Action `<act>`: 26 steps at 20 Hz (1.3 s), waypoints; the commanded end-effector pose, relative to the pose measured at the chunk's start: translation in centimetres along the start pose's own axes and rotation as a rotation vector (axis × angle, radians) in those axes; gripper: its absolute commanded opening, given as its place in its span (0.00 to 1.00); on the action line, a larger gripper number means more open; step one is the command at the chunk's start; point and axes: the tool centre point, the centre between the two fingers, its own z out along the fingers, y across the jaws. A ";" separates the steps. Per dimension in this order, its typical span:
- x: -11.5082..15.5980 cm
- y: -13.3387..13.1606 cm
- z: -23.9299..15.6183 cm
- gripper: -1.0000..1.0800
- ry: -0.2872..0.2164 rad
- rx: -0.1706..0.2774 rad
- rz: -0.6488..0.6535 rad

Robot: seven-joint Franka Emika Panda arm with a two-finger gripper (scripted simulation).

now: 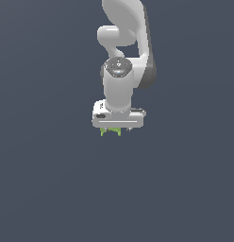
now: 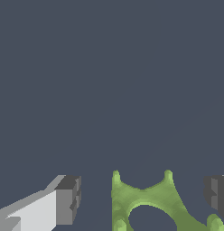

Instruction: Pick up the object and move it to a goal position.

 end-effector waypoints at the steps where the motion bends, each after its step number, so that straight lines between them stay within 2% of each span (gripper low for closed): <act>1: 0.0 0.0 0.0 0.96 0.000 0.000 0.000; 11: 1.0 0.9 -1.5 0.96 0.038 0.023 0.023; 18: 0.8 0.9 -1.4 0.96 0.036 0.022 0.043; 26: 0.1 1.1 -1.1 0.96 0.033 0.020 0.149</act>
